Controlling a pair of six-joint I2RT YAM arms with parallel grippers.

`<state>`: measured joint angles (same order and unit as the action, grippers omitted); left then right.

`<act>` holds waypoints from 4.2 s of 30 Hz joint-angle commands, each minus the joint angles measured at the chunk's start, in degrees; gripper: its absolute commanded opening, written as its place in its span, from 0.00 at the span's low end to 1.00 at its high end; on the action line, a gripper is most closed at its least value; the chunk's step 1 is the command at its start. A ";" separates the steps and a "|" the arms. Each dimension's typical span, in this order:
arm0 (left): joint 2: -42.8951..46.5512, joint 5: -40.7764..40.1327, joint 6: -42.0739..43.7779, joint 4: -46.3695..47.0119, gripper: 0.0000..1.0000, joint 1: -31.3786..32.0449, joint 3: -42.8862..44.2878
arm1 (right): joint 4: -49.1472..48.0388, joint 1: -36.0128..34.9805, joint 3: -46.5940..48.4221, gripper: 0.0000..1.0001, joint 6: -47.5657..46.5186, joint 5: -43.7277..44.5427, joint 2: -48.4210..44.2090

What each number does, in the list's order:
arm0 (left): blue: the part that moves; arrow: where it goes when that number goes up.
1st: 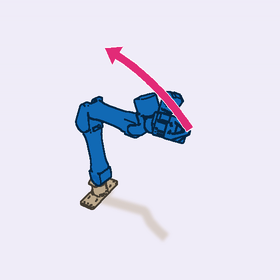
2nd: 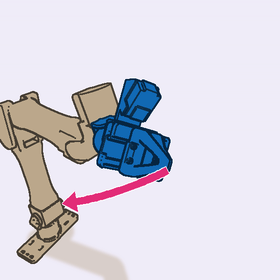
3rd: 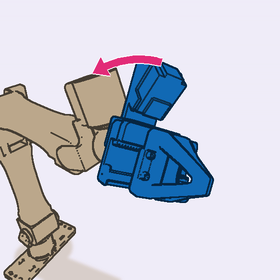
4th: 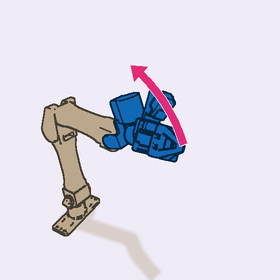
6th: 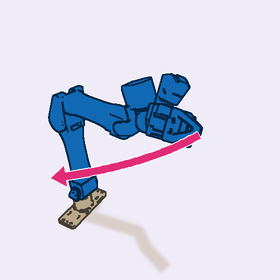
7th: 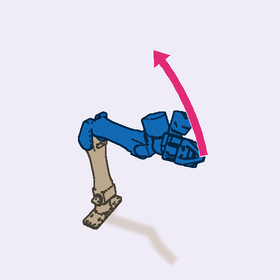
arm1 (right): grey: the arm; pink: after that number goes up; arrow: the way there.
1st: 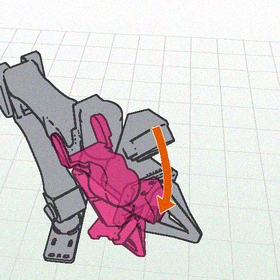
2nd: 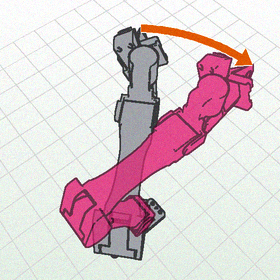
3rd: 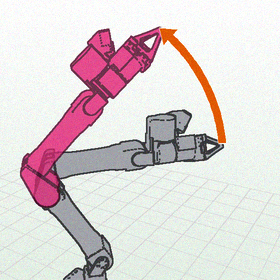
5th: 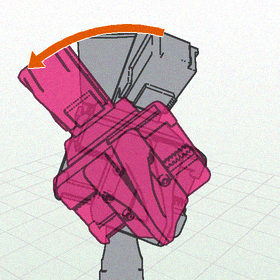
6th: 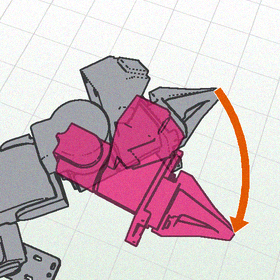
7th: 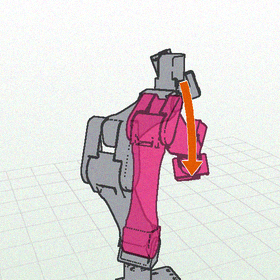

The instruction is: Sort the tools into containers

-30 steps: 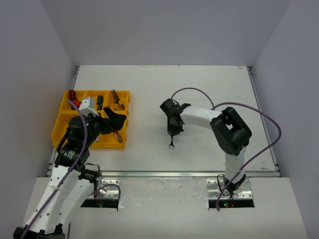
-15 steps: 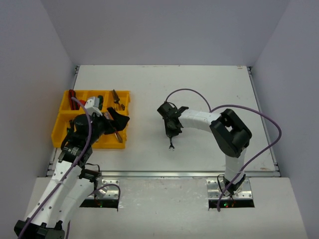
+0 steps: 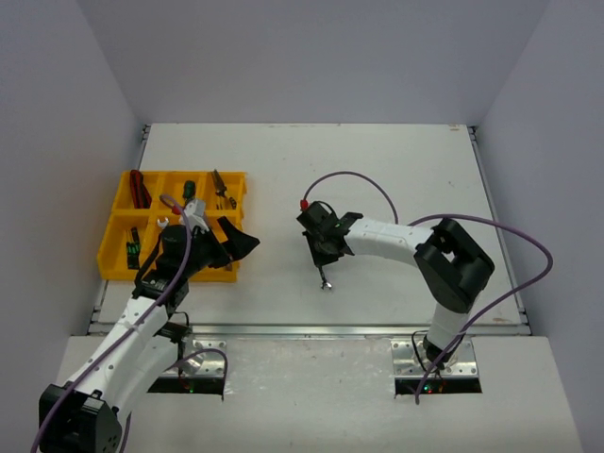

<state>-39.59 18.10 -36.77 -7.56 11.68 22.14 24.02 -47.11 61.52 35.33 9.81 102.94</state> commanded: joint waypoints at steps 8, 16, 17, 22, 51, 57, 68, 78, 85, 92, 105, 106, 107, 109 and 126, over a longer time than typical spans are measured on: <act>-1.59 7.43 -13.16 26.29 1.00 1.12 -8.87 | -8.10 -5.37 -2.47 0.00 -5.48 -1.13 -10.76; -5.72 2.66 -18.27 34.32 0.97 7.17 -10.85 | -9.10 -9.89 -0.80 0.00 -7.21 -1.61 -16.02; -6.32 1.55 -18.79 35.11 0.97 8.20 -10.78 | -9.38 -10.25 -0.60 0.00 -7.21 -1.53 -16.50; -11.12 -0.90 -20.00 39.00 0.93 12.23 -8.66 | -9.58 -11.42 0.87 0.00 -7.01 -2.50 -17.86; -18.30 -27.49 -5.69 8.22 0.00 18.68 10.38 | -7.68 -7.39 -5.44 0.85 -0.62 3.81 -28.14; -14.42 -40.34 4.18 -12.10 0.00 2.59 21.74 | -7.42 0.27 -14.84 0.91 -1.28 2.57 -42.08; -21.64 -48.99 25.25 -14.11 0.00 -15.91 30.04 | -7.15 2.20 -20.39 0.95 -4.83 2.19 -46.96; -32.42 -50.69 21.75 -10.76 0.00 -17.10 29.55 | -8.12 2.20 -21.88 0.95 -4.31 -2.66 -49.67; -33.69 -51.91 19.45 -12.07 0.67 -17.22 28.77 | -8.20 2.20 -22.32 0.95 -4.42 -2.39 -50.89; -20.82 -37.11 15.71 -18.18 1.00 -17.04 34.18 | -4.22 2.20 -19.27 0.95 -4.34 0.26 -49.92; 13.64 -24.88 24.35 -26.18 1.00 -14.43 31.58 | 23.42 2.20 -0.25 0.99 -10.51 28.32 -55.38; 15.24 -24.87 24.46 -26.69 1.00 -13.91 31.48 | 24.69 2.28 0.57 0.99 -11.30 29.33 -56.56; 16.58 -24.87 24.71 -27.05 1.00 -13.38 31.39 | 25.84 2.28 1.11 0.99 -11.84 30.39 -56.63; 19.44 -25.28 25.32 -28.86 1.00 -12.33 31.22 | 28.64 2.20 1.74 0.99 -13.13 32.87 -59.45; 31.08 -27.30 22.82 -39.05 1.00 -2.54 34.77 | 44.59 2.26 13.08 0.99 -11.89 12.96 -84.24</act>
<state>-8.62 -10.50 -12.46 -47.09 8.92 58.32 61.16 -45.12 70.02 22.27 25.29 16.49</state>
